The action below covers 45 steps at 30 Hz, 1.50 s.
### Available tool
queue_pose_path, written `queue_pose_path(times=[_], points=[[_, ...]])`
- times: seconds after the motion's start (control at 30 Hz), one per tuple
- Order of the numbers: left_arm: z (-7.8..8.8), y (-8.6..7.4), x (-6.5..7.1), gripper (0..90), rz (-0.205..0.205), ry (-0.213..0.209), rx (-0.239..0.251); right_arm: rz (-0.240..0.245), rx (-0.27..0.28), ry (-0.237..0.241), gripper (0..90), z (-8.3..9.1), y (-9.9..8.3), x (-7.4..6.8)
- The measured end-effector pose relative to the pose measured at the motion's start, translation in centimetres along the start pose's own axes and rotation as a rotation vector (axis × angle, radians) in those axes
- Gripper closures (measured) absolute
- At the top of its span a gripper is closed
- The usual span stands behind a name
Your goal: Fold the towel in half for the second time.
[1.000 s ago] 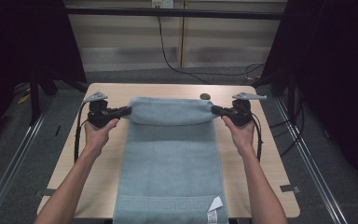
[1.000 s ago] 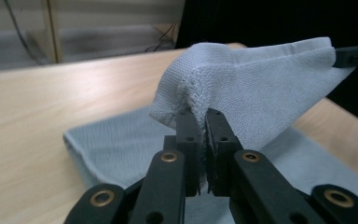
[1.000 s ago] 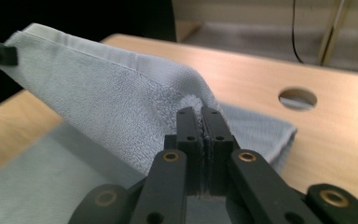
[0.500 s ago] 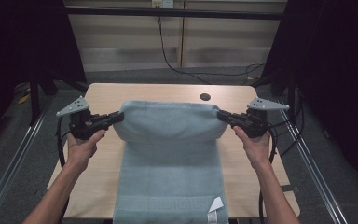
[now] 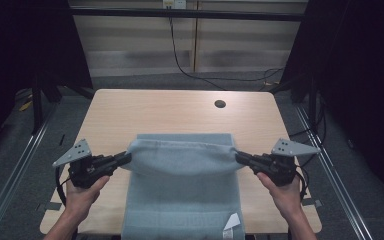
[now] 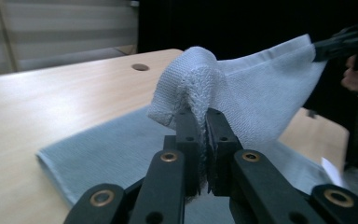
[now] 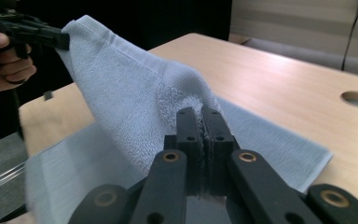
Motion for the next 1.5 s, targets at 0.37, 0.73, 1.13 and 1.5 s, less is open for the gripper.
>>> queue_pose_path(times=[0.37, 0.73, 1.13, 1.5], points=[[0.3, -7.3, 1.4, 85.0, -0.006, -0.033, -0.164, -0.062, -0.122, 0.03, 86.8, -0.1, -7.0, -2.4], [0.5, -12.6, 3.5, 77.0, -0.03, -0.104, -0.356, -0.113, -0.305, 0.096, 80.8, -0.6, -13.0, -5.7], [4.5, -8.9, 4.2, 60.2, -0.042, -0.161, -0.198, -0.12, -0.273, 0.125, 69.3, 2.5, -11.8, -6.9], [-3.7, -7.2, -2.5, 59.2, 0.023, -0.036, -0.252, -0.097, -0.252, 0.075, 68.7, -3.5, -10.0, -1.0]])
Point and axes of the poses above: each handheld gripper's, and its own axes: z roughly backward along the jaws, y roughly out of its top, x roughly to its right, the point moved 9 cm from there along -z, roughly forward along the jaws, and after that the axes turned 6 degrees about y, right-handed, at the moved point
